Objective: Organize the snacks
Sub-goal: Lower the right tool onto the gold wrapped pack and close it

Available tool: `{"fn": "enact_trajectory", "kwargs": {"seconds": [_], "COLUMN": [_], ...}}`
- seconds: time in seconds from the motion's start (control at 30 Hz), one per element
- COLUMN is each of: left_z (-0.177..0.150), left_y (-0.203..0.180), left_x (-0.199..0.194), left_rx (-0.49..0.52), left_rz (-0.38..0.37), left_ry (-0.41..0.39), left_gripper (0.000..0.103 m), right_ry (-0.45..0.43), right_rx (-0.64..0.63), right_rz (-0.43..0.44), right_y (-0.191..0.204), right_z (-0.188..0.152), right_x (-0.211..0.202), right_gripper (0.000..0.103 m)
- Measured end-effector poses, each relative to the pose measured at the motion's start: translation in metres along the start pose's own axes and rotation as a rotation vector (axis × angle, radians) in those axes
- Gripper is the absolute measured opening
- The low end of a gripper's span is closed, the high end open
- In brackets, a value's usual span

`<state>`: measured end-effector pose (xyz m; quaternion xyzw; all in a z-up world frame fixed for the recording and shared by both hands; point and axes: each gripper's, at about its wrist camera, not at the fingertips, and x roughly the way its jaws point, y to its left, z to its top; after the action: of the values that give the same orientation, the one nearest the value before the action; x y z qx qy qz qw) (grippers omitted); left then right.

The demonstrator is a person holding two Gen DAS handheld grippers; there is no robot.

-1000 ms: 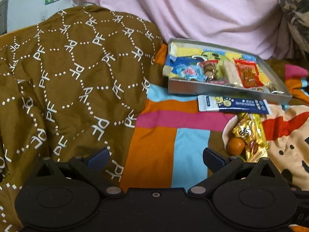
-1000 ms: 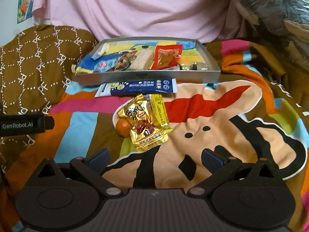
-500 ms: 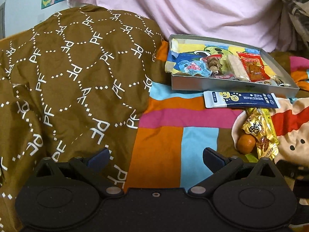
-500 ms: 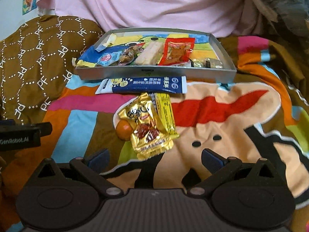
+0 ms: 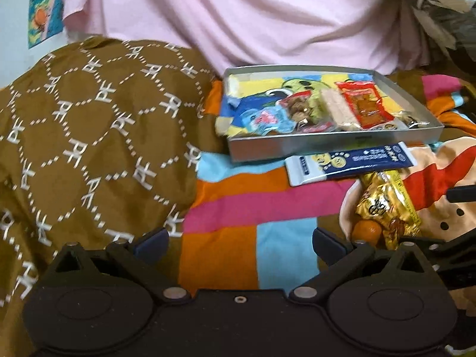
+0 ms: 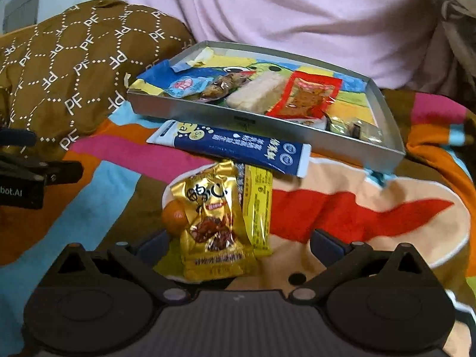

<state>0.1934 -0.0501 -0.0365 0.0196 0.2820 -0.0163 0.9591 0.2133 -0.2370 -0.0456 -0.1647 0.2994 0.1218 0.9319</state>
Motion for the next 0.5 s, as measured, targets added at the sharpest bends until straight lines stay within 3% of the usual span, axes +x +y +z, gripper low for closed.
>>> {"fn": "enact_trajectory", "kwargs": {"seconds": [0.23,0.37,0.5], "left_z": [0.002,0.000,0.001], "left_y": [-0.003,-0.004,-0.008], "left_x": [0.014,0.022,0.027], "left_rx": [0.021,0.023,0.043], "left_rz": [-0.042,-0.050,-0.074], "left_ry": [0.024,0.030,0.021], "left_gripper": [0.102,0.102,0.102], "right_ry": [-0.007,0.015,0.023], "right_rx": [-0.157,-0.151,-0.178], "right_rz": [0.048,0.059,0.043], "right_y": [0.012,0.014,0.019], "right_z": [-0.002,-0.005,-0.010], "right_x": [0.019,0.025,0.028], "right_gripper": [0.102,0.090,0.086]}}
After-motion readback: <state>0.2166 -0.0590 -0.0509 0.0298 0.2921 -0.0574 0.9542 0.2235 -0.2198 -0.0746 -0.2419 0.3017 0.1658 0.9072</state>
